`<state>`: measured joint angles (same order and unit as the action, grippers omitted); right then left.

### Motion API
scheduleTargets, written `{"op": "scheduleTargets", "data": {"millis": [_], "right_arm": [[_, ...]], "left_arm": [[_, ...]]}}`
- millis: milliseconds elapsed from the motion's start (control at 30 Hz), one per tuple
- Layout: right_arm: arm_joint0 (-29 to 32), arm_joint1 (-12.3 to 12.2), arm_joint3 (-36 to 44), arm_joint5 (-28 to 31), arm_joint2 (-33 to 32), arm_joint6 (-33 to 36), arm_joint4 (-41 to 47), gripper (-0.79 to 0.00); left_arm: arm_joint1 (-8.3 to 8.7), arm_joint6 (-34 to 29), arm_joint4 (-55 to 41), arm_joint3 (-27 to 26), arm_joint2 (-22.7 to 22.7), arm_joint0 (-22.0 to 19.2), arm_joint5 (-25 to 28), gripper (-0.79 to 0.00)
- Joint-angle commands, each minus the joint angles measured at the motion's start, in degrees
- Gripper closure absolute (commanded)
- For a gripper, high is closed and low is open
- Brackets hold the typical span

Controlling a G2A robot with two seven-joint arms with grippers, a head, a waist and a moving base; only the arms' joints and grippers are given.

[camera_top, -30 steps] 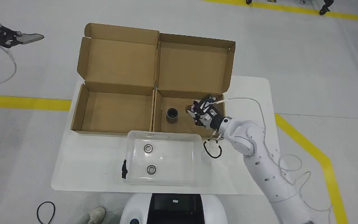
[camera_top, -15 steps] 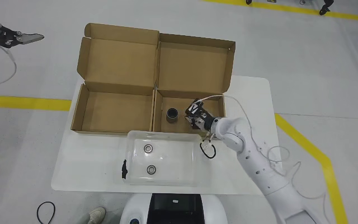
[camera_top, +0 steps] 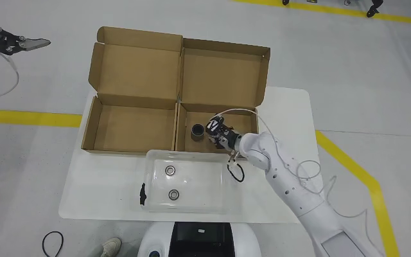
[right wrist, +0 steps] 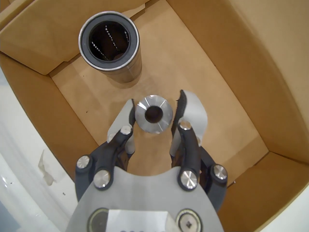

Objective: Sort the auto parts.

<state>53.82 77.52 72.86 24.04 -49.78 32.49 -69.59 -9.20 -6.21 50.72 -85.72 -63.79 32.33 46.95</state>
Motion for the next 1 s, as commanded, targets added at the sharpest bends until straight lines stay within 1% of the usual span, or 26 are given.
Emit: {"op": "scheduleTargets", "data": {"millis": [0,100,233,433,567,700,967], "right_arm": [[0.11,0.04,0.04,0.17,-0.13,-1.21,0.48,-0.437],[0.29,-0.05,0.97,0.29,-0.59,-2.05,0.51,-0.434],[1.04,-0.43,4.58,0.36,-1.56,-1.32,-0.32,-0.431],[4.14,-1.42,14.62,1.88,-3.35,2.04,-1.32,-0.431],[6.69,-1.9,21.33,3.7,-3.7,2.4,-0.9,-0.437],[8.51,-1.92,25.4,5.3,-2.04,1.63,-0.36,-0.443],[9.33,-1.44,27.0,7.23,3.12,1.03,-1.85,-0.462]], "left_arm": [[0.0,0.0,0.0,0.0,0.0,0.0,0.0,-0.785],[0.0,0.0,0.0,0.0,0.0,0.0,0.0,-0.785],[0.0,0.0,0.0,0.0,0.0,0.0,0.0,-0.785],[0.0,0.0,0.0,0.0,0.0,0.0,0.0,-0.785],[0.0,0.0,0.0,0.0,0.0,0.0,0.0,-0.785],[0.0,0.0,0.0,0.0,0.0,0.0,0.0,-0.785],[0.0,0.0,0.0,0.0,0.0,0.0,0.0,-0.785]]}}
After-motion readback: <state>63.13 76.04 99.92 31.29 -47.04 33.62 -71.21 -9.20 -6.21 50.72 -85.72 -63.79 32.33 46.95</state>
